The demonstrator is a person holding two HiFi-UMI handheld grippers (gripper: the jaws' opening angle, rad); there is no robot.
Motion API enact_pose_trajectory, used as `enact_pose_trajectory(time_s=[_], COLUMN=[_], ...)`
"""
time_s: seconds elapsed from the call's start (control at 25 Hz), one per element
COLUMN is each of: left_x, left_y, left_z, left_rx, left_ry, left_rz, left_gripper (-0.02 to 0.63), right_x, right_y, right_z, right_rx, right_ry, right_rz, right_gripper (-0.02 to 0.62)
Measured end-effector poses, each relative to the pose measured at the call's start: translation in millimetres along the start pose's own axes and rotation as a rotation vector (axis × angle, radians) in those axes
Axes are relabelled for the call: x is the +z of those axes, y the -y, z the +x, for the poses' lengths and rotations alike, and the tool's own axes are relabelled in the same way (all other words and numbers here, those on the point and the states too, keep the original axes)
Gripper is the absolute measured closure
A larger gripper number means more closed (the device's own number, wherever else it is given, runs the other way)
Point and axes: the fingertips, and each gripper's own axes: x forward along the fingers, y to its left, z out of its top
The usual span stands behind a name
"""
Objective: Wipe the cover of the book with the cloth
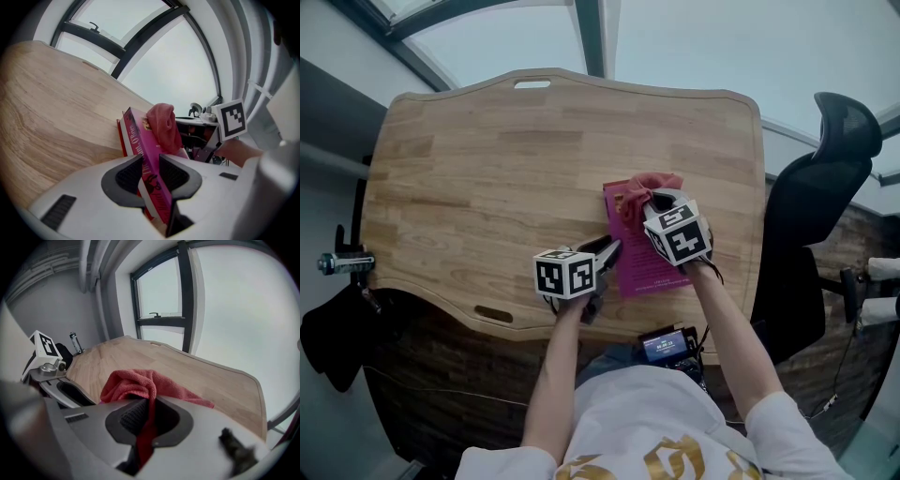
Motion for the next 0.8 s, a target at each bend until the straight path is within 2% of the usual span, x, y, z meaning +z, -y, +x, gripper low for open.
enact_pose_trajectory(time_s=[0.12, 0.44, 0.8], left_x=[0, -3, -4], left_y=[0, 1, 1], left_z=[1, 1, 1], left_rx=[-0.001, 0.005, 0.004], left_ry=[-0.004, -0.009, -0.003], left_rz=[-0.002, 0.011, -0.004], left_gripper=[0.485, 0.474, 0.471], right_x=[-2, -12, -16], right_y=[0, -1, 2], right_z=[-2, -8, -14], right_rx=[0.001, 0.07, 0.059], right_ry=[-0.003, -0.018, -0.012], right_rz=[-0.012, 0.023, 0.038], right_gripper=[0.555, 0.555, 0.555])
